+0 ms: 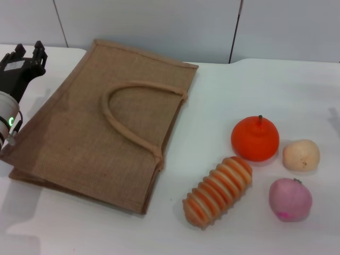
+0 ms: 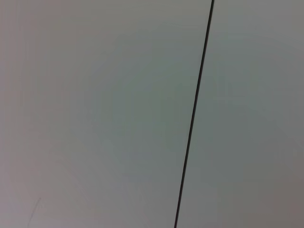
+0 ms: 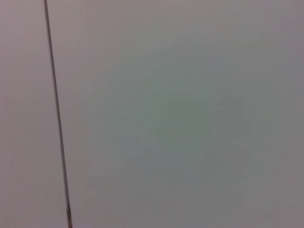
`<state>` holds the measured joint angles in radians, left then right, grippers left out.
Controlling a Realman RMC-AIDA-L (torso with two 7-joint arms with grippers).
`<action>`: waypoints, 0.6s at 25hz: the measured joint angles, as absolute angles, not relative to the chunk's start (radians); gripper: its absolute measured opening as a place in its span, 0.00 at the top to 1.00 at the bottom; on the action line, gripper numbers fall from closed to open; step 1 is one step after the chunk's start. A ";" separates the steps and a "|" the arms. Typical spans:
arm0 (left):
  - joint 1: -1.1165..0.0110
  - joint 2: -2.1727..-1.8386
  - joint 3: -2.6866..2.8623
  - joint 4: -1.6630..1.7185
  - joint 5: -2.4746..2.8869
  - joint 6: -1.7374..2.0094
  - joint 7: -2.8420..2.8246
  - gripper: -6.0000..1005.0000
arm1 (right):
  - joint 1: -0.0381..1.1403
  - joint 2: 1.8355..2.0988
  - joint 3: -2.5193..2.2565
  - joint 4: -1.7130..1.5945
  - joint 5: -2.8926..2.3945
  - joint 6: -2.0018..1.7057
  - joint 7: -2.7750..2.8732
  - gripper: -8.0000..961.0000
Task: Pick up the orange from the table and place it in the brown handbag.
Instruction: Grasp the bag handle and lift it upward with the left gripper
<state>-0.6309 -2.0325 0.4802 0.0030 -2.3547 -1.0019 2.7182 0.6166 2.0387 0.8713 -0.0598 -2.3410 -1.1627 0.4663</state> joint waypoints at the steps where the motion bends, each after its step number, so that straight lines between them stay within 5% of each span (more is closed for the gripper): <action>1: -0.631 -2.033 0.480 0.003 -2.355 -1.002 2.718 0.53 | 0.617 2.039 0.871 -0.060 -2.341 -1.163 0.466 0.10; 15: -0.631 -2.032 0.481 0.003 -2.352 -1.001 2.690 0.53 | 0.616 2.039 0.871 -0.060 -2.338 -1.163 0.467 0.10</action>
<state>-0.6311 -2.0318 0.4809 0.0030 -2.3516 -1.0013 2.6904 0.6156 2.0386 0.8713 -0.0598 -2.3378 -1.1628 0.4672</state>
